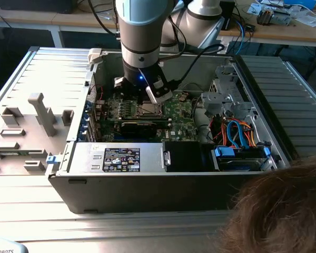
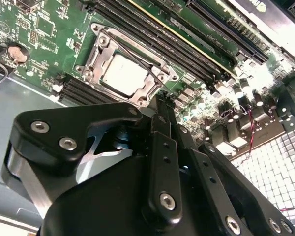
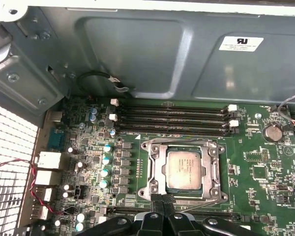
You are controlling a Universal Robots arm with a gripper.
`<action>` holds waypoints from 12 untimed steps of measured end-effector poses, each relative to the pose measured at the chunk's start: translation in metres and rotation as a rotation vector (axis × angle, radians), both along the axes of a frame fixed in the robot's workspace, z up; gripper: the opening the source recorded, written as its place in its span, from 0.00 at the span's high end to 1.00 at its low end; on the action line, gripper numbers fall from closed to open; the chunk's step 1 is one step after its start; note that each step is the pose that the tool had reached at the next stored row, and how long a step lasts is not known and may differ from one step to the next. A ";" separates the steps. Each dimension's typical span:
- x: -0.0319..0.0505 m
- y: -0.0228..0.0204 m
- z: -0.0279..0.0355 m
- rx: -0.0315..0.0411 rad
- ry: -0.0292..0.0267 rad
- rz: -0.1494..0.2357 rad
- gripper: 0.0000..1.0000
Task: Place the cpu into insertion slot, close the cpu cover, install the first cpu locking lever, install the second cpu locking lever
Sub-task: 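Install the second cpu locking lever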
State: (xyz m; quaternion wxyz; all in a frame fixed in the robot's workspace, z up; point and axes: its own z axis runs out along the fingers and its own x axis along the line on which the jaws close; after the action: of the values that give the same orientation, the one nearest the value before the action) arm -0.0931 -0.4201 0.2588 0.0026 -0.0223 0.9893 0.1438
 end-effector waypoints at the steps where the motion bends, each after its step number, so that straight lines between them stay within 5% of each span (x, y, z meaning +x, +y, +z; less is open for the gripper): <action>1: 0.0012 0.0000 0.0000 -0.0001 0.0000 0.000 0.89; 12: 0.0092 -0.0008 -0.0002 -0.0001 0.0000 0.000 0.89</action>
State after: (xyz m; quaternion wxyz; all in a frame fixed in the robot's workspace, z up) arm -0.0839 -0.4209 0.2586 0.0026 -0.0223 0.9894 0.1438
